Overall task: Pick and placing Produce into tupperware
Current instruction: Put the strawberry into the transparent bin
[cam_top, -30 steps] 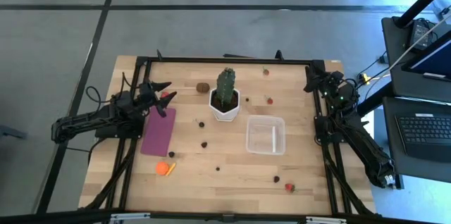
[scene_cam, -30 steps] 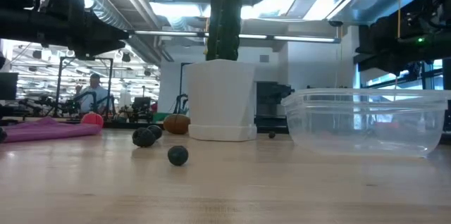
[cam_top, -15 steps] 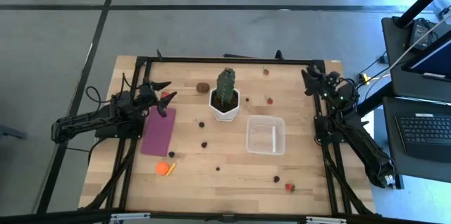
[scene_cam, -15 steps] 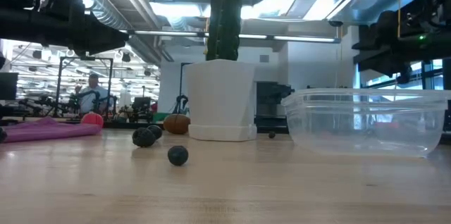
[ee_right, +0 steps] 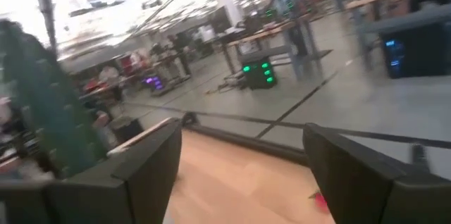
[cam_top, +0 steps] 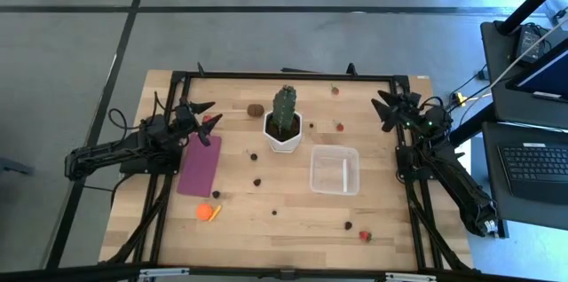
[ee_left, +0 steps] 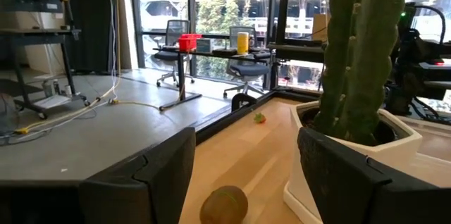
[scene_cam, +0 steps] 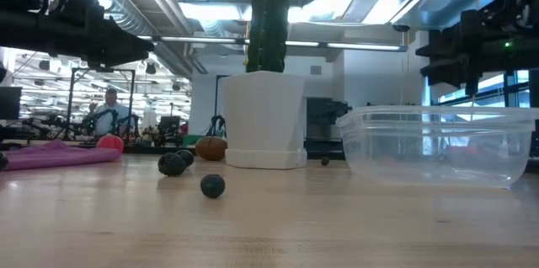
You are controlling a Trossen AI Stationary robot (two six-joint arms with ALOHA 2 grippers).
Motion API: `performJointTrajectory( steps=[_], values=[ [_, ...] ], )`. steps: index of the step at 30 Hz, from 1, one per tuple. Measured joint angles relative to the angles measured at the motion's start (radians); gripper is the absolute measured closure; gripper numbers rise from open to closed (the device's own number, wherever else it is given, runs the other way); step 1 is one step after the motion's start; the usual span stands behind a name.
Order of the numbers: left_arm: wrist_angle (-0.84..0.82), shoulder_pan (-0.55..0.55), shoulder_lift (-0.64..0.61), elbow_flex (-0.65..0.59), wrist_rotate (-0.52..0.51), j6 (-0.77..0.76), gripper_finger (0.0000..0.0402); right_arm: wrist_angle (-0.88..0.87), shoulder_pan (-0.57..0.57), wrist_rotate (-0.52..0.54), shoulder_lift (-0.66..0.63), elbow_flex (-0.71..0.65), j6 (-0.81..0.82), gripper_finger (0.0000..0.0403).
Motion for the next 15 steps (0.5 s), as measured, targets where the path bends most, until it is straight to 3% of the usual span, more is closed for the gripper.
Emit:
performJointTrajectory(
  steps=[7, 15],
  values=[
    [0.004, 0.000, 0.000, 0.000, -0.058, 0.004, 0.0157, -0.014, 0.000, -0.033, 0.000, 0.000, 0.035, 0.0044],
    [0.004, 0.000, 0.000, 0.000, -0.065, -0.002, 0.0157, -0.043, 0.000, -0.025, 0.000, 0.000, 0.077, 0.0040]
  ],
)
